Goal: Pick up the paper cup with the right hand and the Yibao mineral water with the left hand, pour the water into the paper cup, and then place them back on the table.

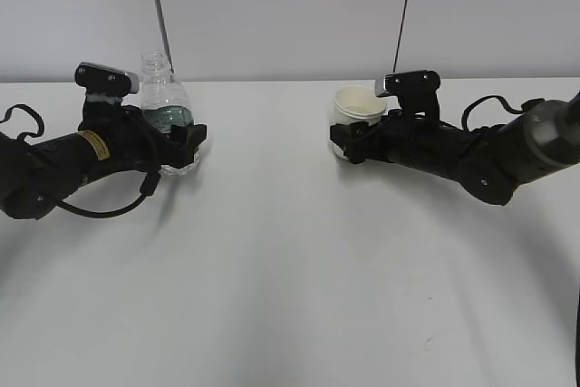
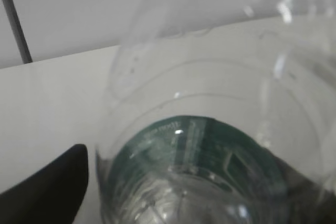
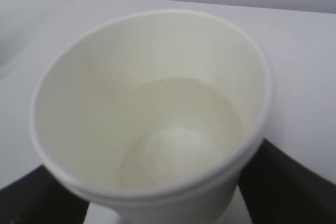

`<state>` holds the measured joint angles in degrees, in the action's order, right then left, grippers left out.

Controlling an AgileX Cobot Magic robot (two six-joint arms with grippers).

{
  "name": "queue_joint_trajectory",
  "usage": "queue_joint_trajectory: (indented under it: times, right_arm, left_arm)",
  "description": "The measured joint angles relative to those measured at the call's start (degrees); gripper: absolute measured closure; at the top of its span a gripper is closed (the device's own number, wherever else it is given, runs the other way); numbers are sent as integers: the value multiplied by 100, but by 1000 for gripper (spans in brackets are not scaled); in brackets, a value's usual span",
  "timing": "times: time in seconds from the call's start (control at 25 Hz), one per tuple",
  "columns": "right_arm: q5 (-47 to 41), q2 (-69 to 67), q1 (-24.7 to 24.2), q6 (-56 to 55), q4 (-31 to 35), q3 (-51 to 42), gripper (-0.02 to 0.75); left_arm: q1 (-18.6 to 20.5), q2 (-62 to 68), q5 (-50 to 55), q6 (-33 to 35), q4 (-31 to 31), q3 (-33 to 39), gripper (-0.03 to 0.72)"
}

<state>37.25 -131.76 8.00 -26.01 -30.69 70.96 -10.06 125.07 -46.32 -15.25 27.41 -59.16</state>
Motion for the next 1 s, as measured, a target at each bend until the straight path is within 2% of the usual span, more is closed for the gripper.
queue_joint_trajectory:
  times: [1.0]
  right_arm:
    - [-9, 0, 0, -42, -46, 0, 139]
  left_arm:
    - [0, 0, -39, 2, 23, 0, 113]
